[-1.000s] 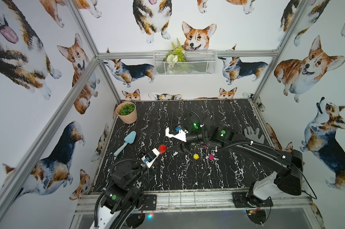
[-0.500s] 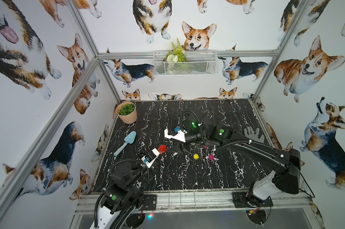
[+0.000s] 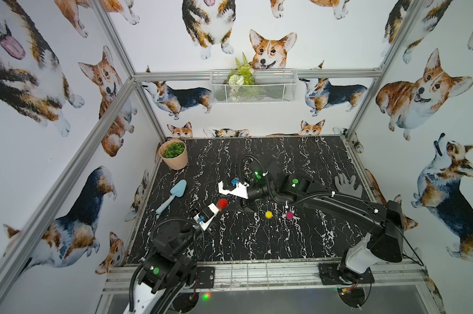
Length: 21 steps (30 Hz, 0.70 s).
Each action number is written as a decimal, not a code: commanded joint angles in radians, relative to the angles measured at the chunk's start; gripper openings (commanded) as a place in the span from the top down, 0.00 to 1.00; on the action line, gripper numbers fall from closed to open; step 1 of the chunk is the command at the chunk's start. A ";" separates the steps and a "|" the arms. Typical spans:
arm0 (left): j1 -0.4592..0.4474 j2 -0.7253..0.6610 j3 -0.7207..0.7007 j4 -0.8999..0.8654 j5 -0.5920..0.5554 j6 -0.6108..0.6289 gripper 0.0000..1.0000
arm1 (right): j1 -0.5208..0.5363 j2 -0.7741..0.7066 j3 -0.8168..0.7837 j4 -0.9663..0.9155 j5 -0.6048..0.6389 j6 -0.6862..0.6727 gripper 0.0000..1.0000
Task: Close the paint jar lid
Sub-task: Screw the lid onto the paint jar.
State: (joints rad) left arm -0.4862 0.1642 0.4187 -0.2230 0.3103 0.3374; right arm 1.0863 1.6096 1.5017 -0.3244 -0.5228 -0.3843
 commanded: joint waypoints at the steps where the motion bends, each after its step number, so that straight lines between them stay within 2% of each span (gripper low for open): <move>1: 0.000 -0.002 0.002 0.034 0.001 0.009 0.65 | 0.001 0.007 0.011 0.005 0.001 0.005 0.52; 6: 0.000 -0.004 0.002 0.034 -0.006 0.010 0.65 | 0.008 0.012 0.012 0.002 0.001 0.016 0.63; 15: 0.000 -0.009 0.003 0.033 -0.043 0.018 0.65 | 0.041 0.012 -0.005 0.027 0.094 0.066 0.65; 21: -0.001 -0.023 0.003 0.033 -0.090 0.030 0.66 | 0.075 0.026 -0.055 0.137 0.210 0.201 0.64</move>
State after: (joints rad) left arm -0.4854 0.1482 0.4183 -0.2649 0.2390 0.3435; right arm 1.1419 1.6199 1.4593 -0.2417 -0.3824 -0.2806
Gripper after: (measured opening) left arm 0.353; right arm 0.359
